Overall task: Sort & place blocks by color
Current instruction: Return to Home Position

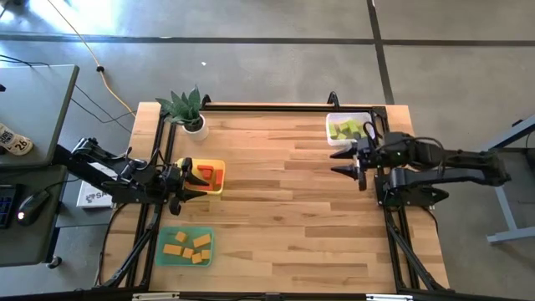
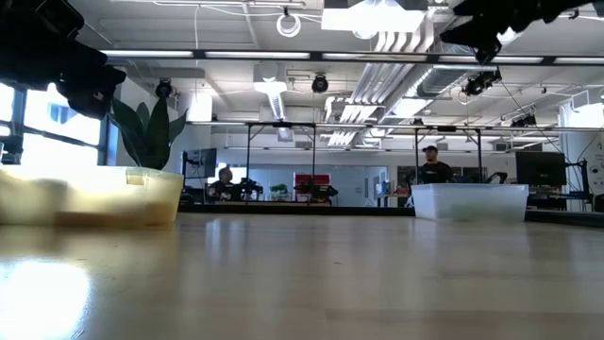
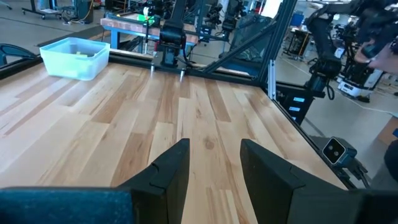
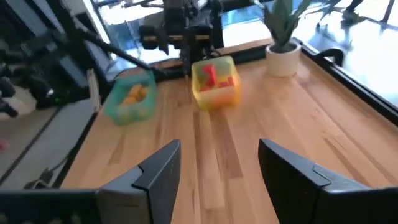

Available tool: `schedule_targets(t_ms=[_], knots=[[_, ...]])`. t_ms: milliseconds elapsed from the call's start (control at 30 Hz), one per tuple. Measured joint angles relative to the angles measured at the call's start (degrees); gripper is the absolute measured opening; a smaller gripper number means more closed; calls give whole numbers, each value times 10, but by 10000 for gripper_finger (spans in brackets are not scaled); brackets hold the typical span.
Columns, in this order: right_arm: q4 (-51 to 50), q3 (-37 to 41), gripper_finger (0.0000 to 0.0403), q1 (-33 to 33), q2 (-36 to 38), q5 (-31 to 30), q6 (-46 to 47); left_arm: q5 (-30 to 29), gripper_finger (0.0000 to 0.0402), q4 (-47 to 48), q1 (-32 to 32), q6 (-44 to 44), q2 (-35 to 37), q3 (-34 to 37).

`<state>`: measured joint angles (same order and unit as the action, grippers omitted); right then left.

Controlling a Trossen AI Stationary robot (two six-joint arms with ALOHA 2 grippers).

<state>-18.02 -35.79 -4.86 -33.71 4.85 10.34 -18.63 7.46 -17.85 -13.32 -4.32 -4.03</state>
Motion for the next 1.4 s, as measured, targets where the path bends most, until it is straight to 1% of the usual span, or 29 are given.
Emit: schedule_targets(t_ms=[133, 300, 567, 900, 1033, 1200, 1400], knots=[[58, 77, 202, 0, 60, -4, 12, 0, 131, 0, 0, 0, 0, 0], [101, 150, 202, 0, 129, -2, 17, 0, 131, 0, 0, 0, 0, 0], [114, 231, 202, 0, 225, -1, 59, 0, 131, 0, 0, 0, 0, 0], [203, 346, 202, 0, 307, -1, 121, 0, 131, 0, 0, 0, 0, 0], [197, 352, 202, 0, 316, -9, 119, 0, 131, 0, 0, 0, 0, 0], [190, 352, 202, 0, 314, -50, 117, 0, 131, 0, 0, 0, 0, 0], [189, 352, 202, 0, 314, -50, 117, 0, 131, 0, 0, 0, 0, 0]])
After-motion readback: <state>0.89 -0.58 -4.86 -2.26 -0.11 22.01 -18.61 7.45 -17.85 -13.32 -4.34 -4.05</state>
